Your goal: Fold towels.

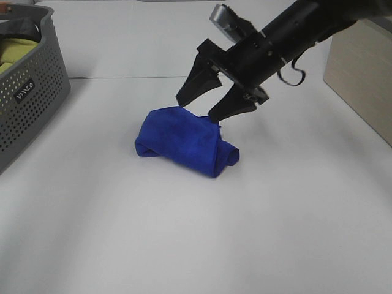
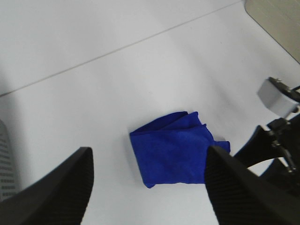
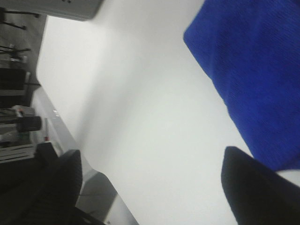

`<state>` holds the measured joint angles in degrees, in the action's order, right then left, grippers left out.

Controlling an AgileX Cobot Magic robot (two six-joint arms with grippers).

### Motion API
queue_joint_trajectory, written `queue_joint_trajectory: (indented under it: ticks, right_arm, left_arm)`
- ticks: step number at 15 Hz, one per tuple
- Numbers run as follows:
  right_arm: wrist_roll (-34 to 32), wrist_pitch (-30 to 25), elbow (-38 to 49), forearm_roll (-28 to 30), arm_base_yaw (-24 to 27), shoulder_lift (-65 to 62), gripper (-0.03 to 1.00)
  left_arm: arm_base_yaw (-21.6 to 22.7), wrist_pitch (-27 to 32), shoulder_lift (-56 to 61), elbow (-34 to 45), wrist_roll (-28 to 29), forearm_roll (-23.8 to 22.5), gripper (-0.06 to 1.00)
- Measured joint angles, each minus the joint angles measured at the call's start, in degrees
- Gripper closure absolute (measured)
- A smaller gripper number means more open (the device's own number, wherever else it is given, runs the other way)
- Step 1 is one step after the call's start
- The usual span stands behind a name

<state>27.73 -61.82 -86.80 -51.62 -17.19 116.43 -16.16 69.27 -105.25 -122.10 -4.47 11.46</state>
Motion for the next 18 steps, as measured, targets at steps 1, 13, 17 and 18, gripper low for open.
queue_joint_trajectory:
  ticks: [1,13,17,18]
  right_arm:
    - [-3.6,-0.9,0.0,6.0,0.0,-3.1,0.20]
    - [-17.6,-2.4,36.8,33.5,-0.1,-61.5,0.20]
    - [-17.8,-2.6,51.1,37.8,-0.1,-85.5,0.20]
    - [-18.2,-2.6,53.1,39.0,-0.1,-90.6,0.20]
  left_arm:
    - [0.0,0.0,2.9,1.5,0.1,-1.6,0.30]
    - [0.0,0.6,64.5,62.1,1.5,-4.4,0.30]
    - [0.0,0.8,85.5,81.1,-3.3,-4.4,0.30]
    - [0.0,0.7,88.6,84.1,-4.5,-4.4,0.30]
